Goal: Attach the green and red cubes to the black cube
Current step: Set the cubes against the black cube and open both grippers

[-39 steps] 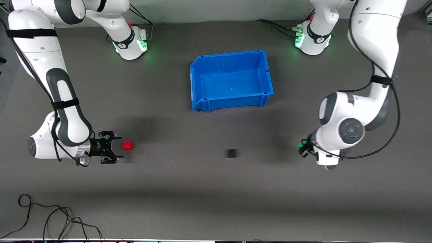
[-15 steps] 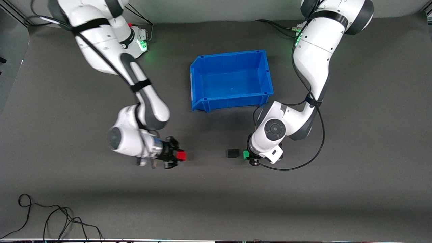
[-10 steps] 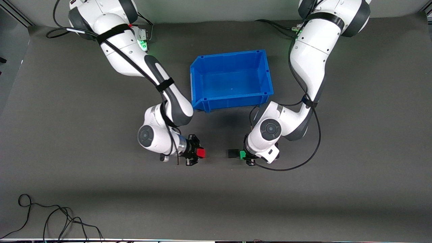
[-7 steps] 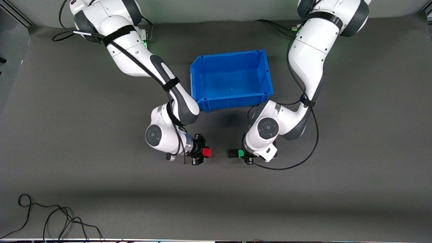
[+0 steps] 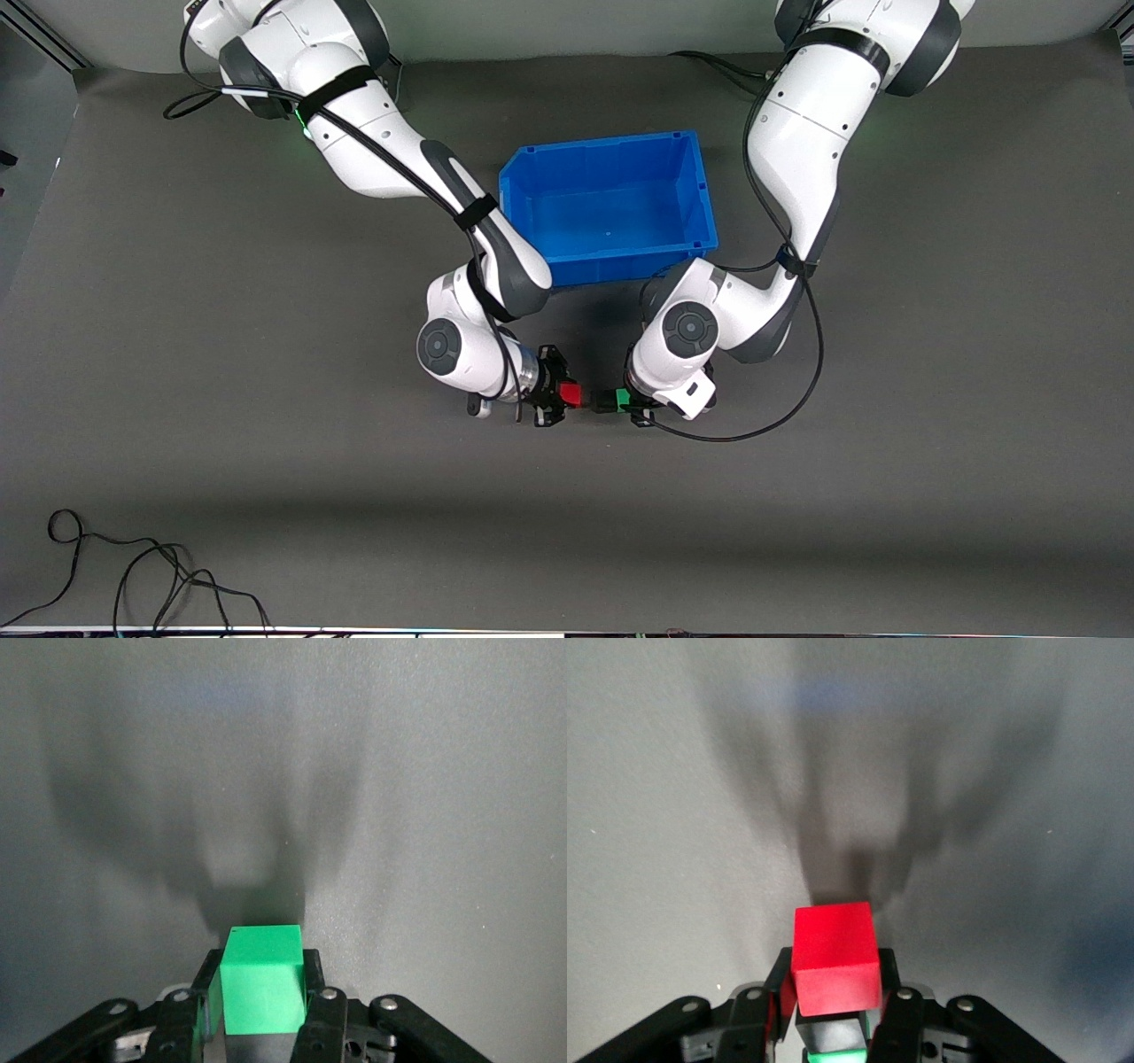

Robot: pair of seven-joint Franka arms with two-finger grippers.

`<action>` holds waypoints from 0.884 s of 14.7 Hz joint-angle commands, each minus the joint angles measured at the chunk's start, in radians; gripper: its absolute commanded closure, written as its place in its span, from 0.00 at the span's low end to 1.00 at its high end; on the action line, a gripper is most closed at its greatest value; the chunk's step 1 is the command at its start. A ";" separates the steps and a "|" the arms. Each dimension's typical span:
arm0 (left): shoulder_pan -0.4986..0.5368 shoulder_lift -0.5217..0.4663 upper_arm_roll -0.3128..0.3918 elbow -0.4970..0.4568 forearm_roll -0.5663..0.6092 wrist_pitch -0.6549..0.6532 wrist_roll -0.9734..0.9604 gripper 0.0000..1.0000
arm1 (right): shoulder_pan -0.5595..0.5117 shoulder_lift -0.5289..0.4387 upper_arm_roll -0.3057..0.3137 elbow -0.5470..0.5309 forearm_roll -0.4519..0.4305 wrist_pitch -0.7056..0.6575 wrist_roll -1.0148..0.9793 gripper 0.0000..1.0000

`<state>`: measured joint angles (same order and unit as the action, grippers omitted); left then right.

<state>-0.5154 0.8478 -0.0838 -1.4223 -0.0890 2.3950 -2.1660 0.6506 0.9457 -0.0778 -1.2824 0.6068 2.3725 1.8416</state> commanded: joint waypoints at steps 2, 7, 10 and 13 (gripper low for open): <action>-0.028 0.022 0.016 0.039 -0.006 0.000 -0.021 0.78 | 0.024 0.041 -0.007 0.055 0.010 0.028 0.004 0.95; -0.029 0.020 0.016 0.039 0.015 -0.002 -0.005 0.30 | 0.035 0.061 -0.004 0.075 0.007 0.043 -0.018 0.83; -0.029 0.013 0.016 0.039 0.046 -0.007 -0.006 0.00 | 0.034 0.059 -0.003 0.075 0.008 0.043 -0.019 0.00; -0.023 -0.007 0.022 0.040 0.044 -0.022 -0.006 0.00 | 0.015 0.033 -0.008 0.075 0.005 0.030 -0.025 0.00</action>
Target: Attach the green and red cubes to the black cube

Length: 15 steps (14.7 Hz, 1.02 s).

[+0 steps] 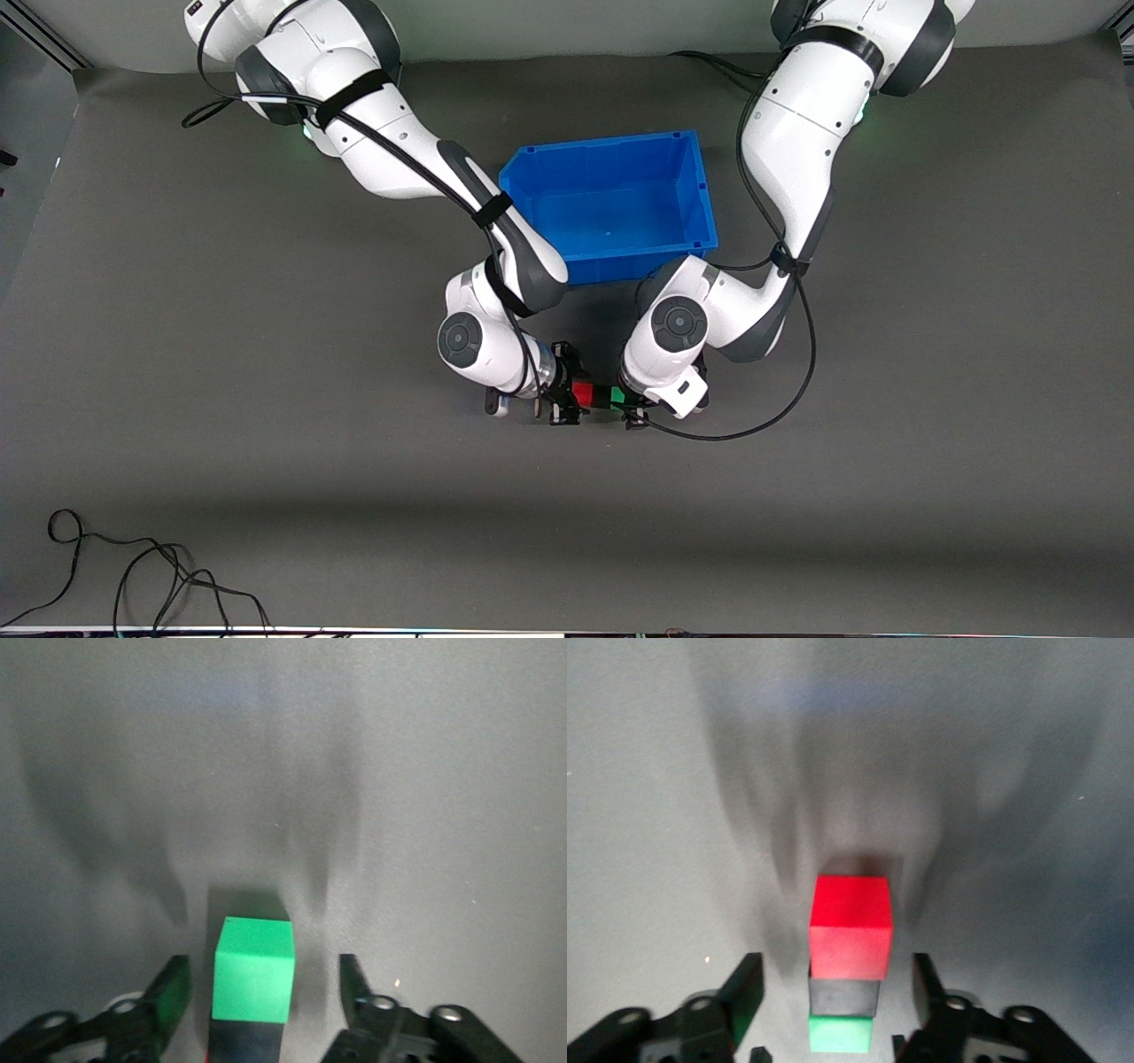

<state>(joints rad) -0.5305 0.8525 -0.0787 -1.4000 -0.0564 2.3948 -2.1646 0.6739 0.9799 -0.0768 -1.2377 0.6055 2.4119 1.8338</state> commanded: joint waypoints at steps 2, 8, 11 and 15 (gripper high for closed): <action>0.007 -0.050 0.040 0.015 0.027 -0.040 -0.006 0.00 | -0.020 -0.049 -0.017 0.014 -0.015 -0.045 -0.019 0.00; 0.107 -0.292 0.088 -0.092 0.096 -0.210 0.248 0.00 | -0.132 -0.243 -0.078 -0.051 -0.147 -0.416 -0.313 0.00; 0.183 -0.384 0.089 -0.114 0.096 -0.345 0.493 0.00 | -0.151 -0.381 -0.179 -0.132 -0.147 -0.561 -0.546 0.00; 0.305 -0.444 0.088 -0.145 0.089 -0.402 0.785 0.00 | -0.145 -0.562 -0.332 -0.245 -0.179 -0.716 -0.888 0.00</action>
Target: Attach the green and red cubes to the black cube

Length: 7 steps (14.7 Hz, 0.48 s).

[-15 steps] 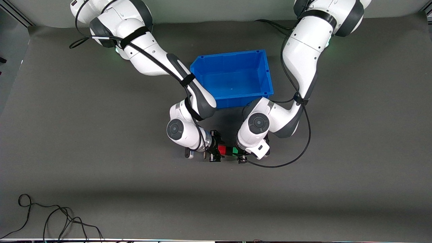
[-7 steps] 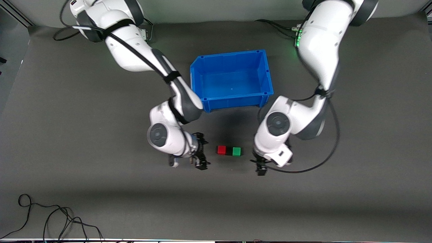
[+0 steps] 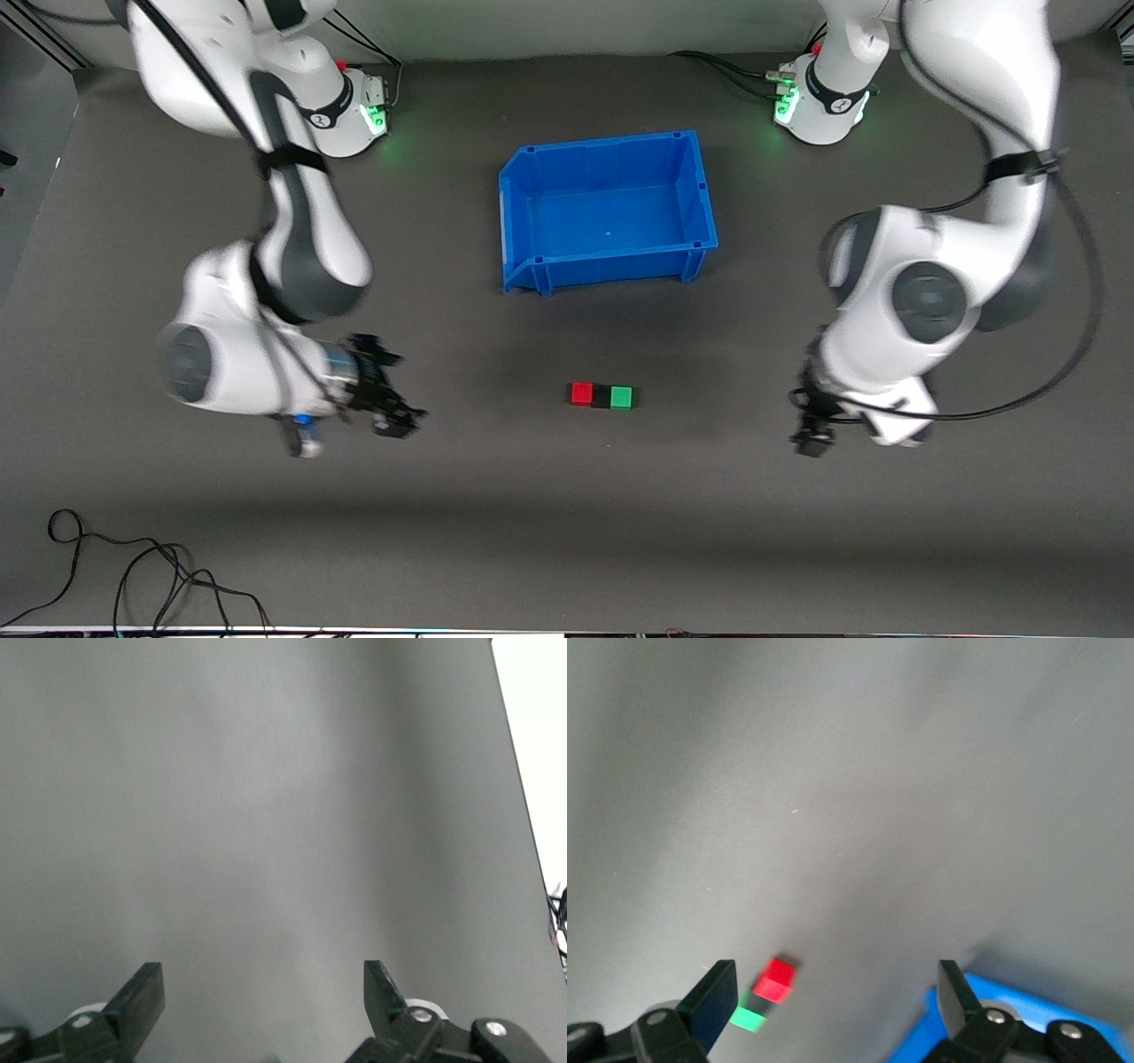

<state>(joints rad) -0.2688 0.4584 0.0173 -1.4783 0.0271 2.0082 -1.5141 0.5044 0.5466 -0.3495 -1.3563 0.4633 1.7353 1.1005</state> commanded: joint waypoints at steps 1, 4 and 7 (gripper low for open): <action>0.065 -0.067 -0.008 -0.089 0.005 -0.026 0.223 0.00 | 0.025 -0.169 -0.084 -0.145 -0.075 -0.072 -0.230 0.00; 0.155 -0.156 -0.008 -0.169 0.005 -0.075 0.536 0.00 | -0.016 -0.317 -0.092 -0.233 -0.204 -0.105 -0.330 0.00; 0.232 -0.234 -0.008 -0.223 0.001 -0.132 0.806 0.00 | -0.128 -0.457 -0.002 -0.305 -0.311 -0.112 -0.453 0.00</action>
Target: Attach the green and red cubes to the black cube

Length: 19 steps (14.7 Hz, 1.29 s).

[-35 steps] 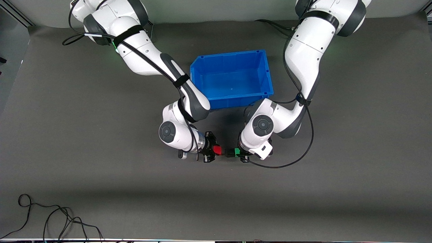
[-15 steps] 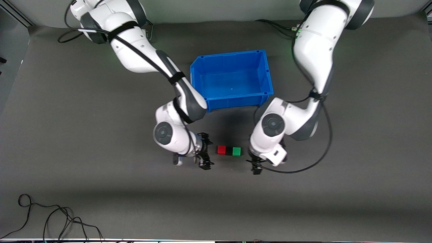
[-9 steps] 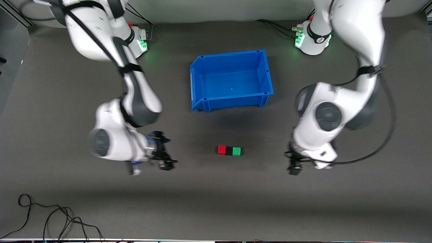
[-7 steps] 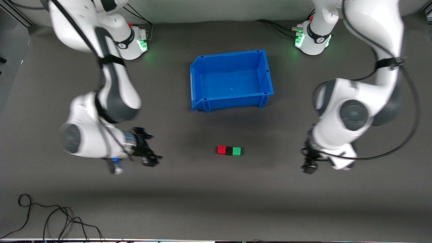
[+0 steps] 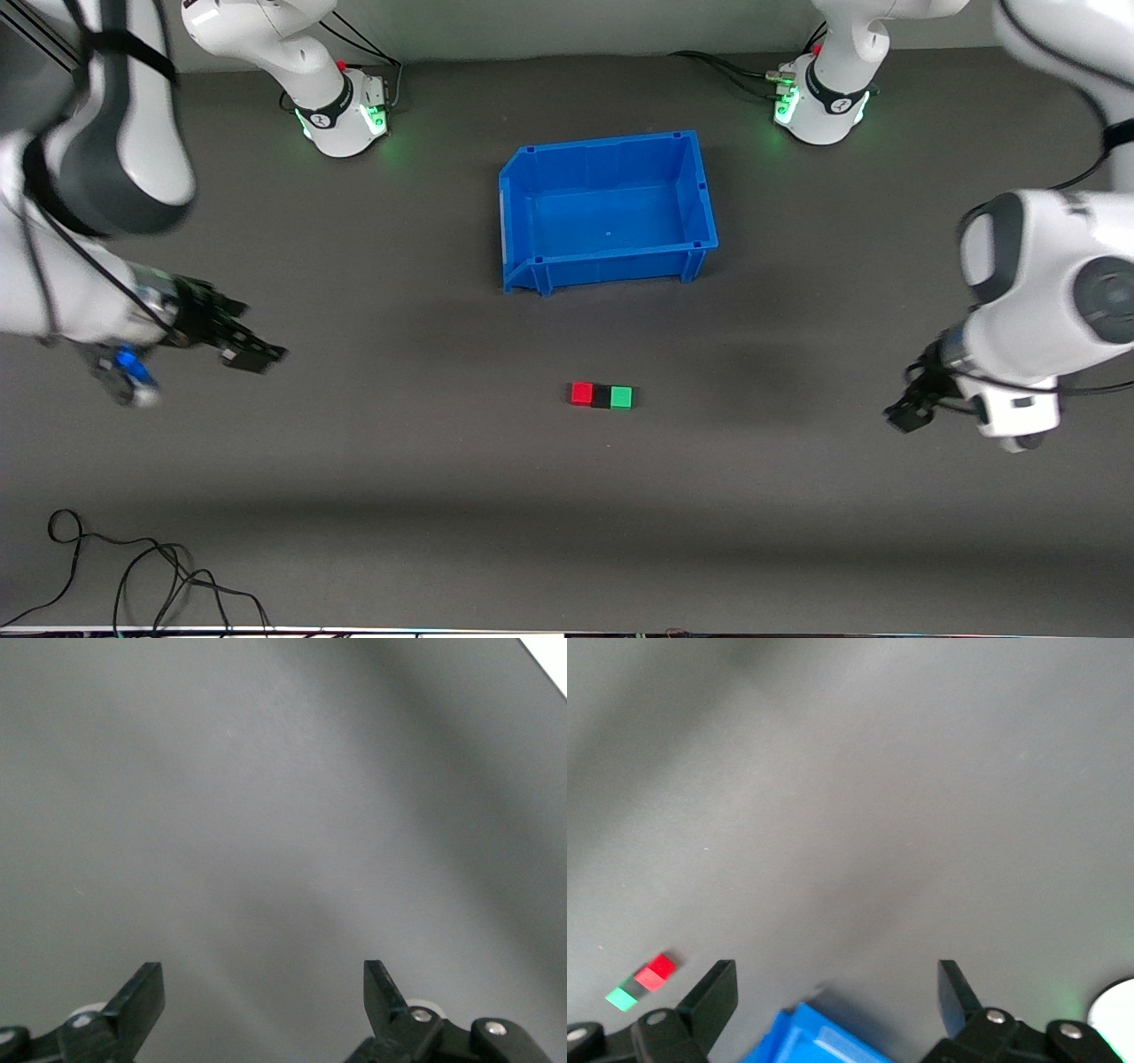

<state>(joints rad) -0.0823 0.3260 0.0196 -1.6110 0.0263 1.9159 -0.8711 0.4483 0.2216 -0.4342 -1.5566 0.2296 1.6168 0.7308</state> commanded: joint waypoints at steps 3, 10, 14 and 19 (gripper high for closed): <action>0.078 -0.162 -0.009 -0.090 0.004 -0.132 0.413 0.00 | -0.256 -0.185 0.243 -0.103 -0.177 -0.035 -0.249 0.00; 0.131 -0.324 -0.017 -0.087 0.014 -0.280 0.788 0.00 | -0.444 -0.211 0.359 -0.042 -0.226 -0.049 -0.706 0.00; 0.115 -0.358 -0.029 -0.102 0.009 -0.311 0.840 0.00 | -0.438 -0.211 0.362 -0.030 -0.227 -0.052 -0.725 0.00; 0.050 -0.344 -0.030 -0.116 0.003 -0.203 0.822 0.00 | -0.436 -0.218 0.362 -0.022 -0.227 -0.064 -0.823 0.00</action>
<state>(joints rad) 0.0006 -0.0063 -0.0177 -1.7034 0.0270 1.6725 -0.0466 0.0119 0.0204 -0.0737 -1.5831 0.0260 1.5681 -0.0447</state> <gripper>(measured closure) 0.000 0.000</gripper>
